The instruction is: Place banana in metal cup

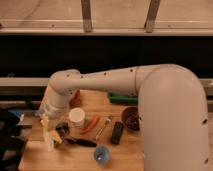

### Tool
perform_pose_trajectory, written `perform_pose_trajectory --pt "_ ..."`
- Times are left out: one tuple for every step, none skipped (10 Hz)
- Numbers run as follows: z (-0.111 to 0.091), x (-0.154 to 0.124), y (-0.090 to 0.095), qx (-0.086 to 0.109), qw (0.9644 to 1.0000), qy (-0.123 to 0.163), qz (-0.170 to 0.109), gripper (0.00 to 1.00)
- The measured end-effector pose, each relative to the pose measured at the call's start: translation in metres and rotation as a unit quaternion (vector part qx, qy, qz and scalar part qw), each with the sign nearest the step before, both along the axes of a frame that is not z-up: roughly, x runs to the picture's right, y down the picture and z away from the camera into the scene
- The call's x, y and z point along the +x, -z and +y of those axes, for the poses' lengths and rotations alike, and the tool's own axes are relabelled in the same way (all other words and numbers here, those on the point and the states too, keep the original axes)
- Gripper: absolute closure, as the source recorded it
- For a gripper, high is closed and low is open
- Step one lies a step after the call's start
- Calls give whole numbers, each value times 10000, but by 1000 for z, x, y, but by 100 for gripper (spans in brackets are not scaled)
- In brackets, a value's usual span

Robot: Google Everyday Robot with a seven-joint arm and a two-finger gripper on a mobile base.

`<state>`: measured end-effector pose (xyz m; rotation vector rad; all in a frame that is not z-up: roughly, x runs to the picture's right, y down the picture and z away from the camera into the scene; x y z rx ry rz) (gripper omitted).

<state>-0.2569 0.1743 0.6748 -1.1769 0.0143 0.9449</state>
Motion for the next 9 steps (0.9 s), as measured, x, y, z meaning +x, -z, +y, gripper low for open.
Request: perform_pose_trajectory --pt "7 -6 -6 -104 9999 35 -9 96" --pt "11 -8 -11 -195 9998 63 9 95" --pt "14 -8 -18 -282 9995 101 45 92" --pt "20 -9 -30 -402 9990 153 101 82" --pt "22 -9 -38 -478 9986 173 144 71" --pt "23 -7 -44 -552 9981 192 205 61" --pt "25 -4 -52 -629 9974 201 271 52" --pt "30 -1 -57 -705 9967 207 337 42" --pt "31 2 -60 -727 9964 190 383 39"
